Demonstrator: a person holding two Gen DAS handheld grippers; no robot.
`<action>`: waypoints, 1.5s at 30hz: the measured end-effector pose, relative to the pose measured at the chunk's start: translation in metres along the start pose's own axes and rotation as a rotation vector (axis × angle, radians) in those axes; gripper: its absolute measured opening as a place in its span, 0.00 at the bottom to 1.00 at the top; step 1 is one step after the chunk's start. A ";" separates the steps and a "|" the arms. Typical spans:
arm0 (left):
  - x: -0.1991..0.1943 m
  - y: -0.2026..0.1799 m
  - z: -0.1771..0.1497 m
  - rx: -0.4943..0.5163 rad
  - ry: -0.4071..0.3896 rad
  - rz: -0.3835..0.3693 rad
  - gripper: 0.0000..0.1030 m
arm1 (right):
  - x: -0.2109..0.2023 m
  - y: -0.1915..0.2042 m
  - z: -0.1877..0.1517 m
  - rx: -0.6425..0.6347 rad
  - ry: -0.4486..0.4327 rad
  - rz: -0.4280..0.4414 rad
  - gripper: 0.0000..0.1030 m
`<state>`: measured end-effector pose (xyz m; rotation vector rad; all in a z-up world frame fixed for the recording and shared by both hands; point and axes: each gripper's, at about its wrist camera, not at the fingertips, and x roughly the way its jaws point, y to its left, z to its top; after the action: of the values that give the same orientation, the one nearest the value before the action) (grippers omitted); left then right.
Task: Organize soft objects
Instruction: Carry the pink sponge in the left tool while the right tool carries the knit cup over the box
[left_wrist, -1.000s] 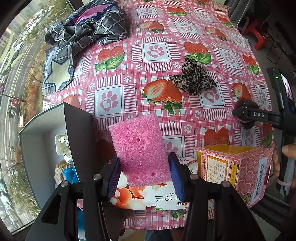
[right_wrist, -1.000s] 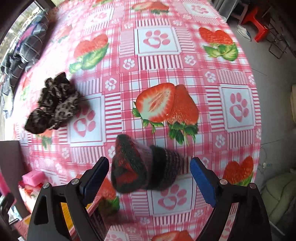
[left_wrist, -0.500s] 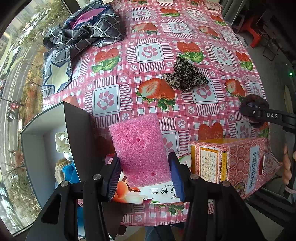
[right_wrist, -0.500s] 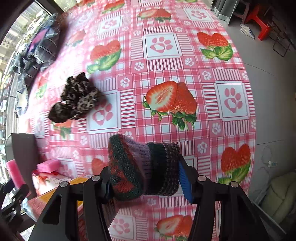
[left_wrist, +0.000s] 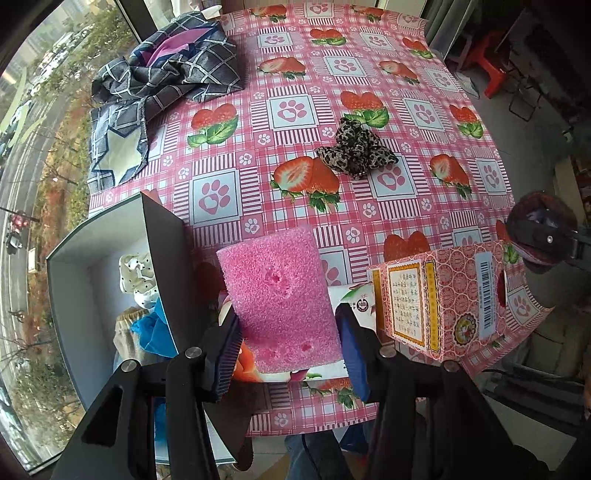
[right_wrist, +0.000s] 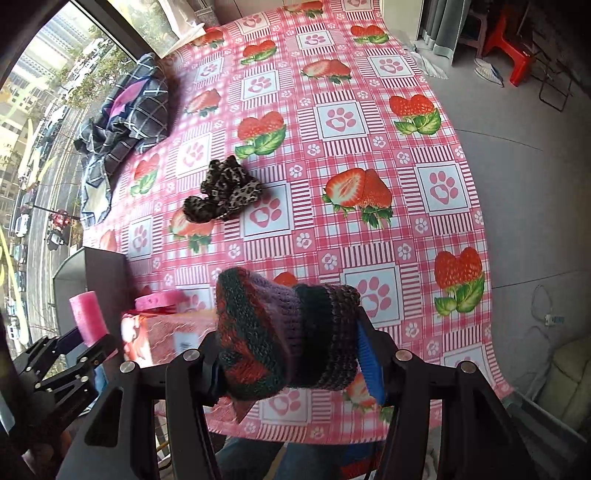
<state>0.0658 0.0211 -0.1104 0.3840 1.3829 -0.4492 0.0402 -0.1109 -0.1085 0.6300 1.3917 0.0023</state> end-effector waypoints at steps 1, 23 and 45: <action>-0.002 0.001 -0.002 0.000 -0.005 -0.004 0.52 | -0.002 0.001 -0.001 0.004 -0.003 0.005 0.57; -0.070 0.062 -0.027 -0.077 -0.180 0.006 0.52 | -0.046 0.125 -0.033 -0.171 -0.052 0.103 0.57; -0.088 0.168 -0.084 -0.344 -0.219 0.049 0.52 | -0.020 0.232 -0.054 -0.392 0.032 0.130 0.57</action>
<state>0.0702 0.2146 -0.0366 0.0831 1.2066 -0.1997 0.0695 0.0981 0.0035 0.3916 1.3307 0.3819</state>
